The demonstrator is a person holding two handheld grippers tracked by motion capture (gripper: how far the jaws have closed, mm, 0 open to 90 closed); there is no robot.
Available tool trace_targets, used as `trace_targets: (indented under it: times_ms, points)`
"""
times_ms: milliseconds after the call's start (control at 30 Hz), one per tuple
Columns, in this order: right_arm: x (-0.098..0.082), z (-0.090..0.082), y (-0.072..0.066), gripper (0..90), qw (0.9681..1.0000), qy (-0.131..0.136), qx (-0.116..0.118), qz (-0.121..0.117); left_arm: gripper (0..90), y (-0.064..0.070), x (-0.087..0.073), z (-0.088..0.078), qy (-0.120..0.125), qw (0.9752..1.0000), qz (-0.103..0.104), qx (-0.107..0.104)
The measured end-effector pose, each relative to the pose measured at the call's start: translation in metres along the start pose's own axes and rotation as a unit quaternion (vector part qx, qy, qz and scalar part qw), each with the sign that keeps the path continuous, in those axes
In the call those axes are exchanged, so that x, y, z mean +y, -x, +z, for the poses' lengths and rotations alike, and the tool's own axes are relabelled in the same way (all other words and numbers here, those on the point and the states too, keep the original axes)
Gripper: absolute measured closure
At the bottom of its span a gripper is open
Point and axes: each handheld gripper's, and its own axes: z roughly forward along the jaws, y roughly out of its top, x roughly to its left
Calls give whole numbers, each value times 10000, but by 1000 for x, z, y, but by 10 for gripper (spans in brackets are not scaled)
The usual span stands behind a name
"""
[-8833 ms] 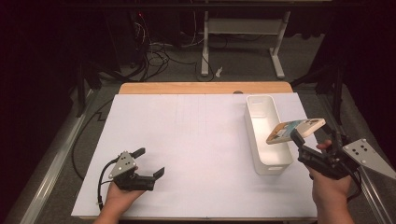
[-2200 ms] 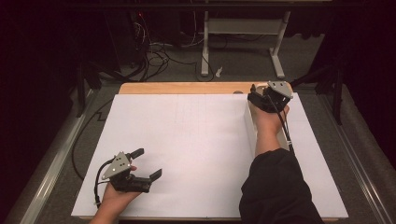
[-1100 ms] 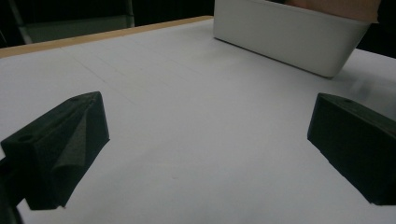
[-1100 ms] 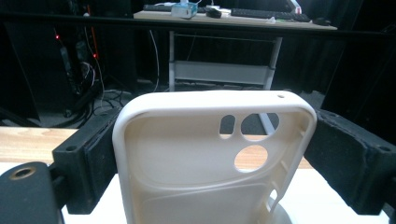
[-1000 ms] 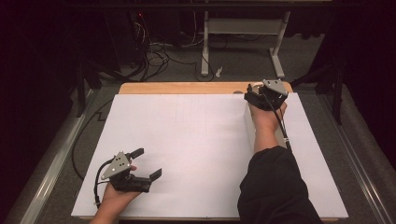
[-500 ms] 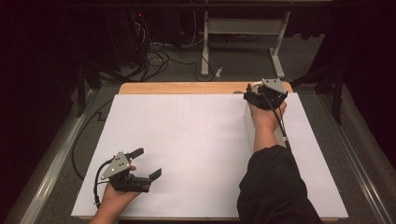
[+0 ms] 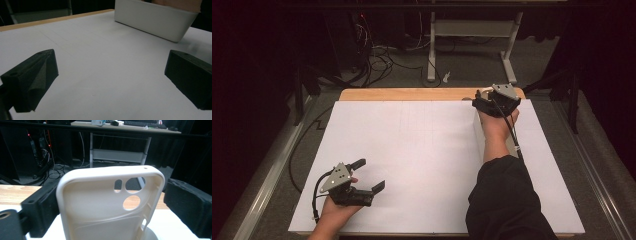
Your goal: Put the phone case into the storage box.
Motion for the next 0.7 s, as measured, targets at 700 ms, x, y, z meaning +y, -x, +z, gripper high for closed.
trace_targets:
  times_ms: [700]
  points:
    - [1,4,2,0,9997,-162,152,-33,2,-1,-1,0,-18,10000,-13,-24]
